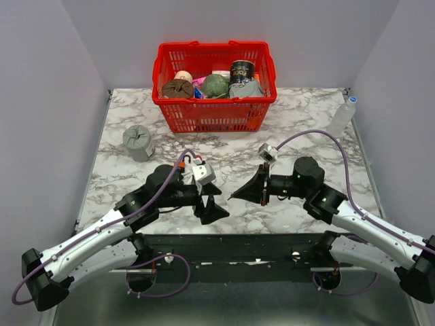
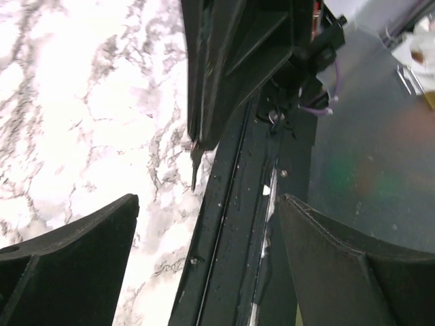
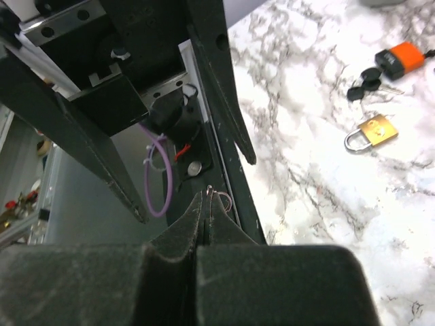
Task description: Unlock with the key
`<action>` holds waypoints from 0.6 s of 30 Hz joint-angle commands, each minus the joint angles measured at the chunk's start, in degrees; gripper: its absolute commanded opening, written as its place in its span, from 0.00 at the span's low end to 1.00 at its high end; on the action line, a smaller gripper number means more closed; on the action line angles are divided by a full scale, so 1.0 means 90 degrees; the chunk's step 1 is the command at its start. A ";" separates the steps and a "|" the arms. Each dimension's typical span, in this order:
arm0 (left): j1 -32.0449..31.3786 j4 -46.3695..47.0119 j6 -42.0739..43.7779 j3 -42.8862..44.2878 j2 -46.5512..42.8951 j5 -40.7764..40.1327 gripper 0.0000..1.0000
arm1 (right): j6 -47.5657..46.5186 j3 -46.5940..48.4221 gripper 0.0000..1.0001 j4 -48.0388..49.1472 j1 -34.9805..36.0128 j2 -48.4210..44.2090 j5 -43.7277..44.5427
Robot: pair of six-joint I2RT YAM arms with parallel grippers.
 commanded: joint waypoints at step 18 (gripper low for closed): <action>0.0006 0.3390 -0.2237 -0.1267 -0.0470 -0.0955 0.67 | 0.1548 -0.0998 0.01 0.2490 0.0030 -0.0554 0.0946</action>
